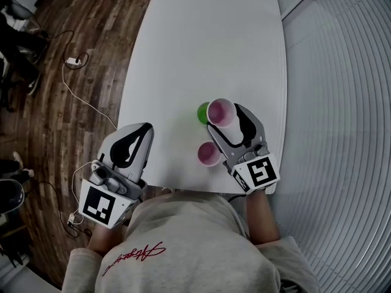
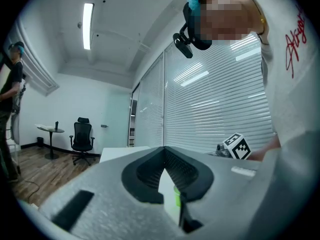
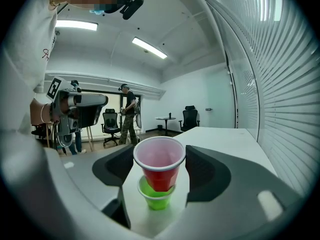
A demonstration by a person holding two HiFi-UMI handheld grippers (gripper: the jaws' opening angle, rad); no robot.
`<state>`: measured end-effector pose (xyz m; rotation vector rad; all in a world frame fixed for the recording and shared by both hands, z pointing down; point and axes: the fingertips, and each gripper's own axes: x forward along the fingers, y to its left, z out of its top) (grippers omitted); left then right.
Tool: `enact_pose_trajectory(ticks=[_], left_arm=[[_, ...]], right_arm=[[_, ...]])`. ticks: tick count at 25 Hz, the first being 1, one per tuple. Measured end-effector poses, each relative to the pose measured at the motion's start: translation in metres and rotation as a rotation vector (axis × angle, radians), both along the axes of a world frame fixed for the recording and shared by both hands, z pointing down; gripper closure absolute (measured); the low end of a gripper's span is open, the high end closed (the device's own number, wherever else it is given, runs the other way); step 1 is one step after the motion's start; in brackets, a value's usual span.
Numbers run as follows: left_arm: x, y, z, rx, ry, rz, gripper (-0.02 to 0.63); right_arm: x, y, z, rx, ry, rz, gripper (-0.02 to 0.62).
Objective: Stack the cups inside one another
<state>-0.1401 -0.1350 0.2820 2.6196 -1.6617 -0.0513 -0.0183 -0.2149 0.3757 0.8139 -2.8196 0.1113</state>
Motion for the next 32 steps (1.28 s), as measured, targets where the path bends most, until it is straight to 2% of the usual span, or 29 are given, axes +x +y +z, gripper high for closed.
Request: enact_pose_trajectory(ticks=[7, 15, 32], left_arm=[[0.0, -0.001, -0.001, 0.029, -0.004, -0.004, 0.611], [-0.006, -0.002, 0.007, -0.018, -0.004, -0.037, 0.611], [-0.008, -0.001, 0.016, -0.033, -0.022, -0.038, 0.611]], right_arm=[[-0.002, -0.002, 0.006, -0.02, 0.002, -0.014, 0.27], [-0.007, 0.0, 0.016, -0.034, 0.004, -0.034, 0.27], [-0.009, 0.0, 0.035, -0.068, 0.019, -0.04, 0.27]])
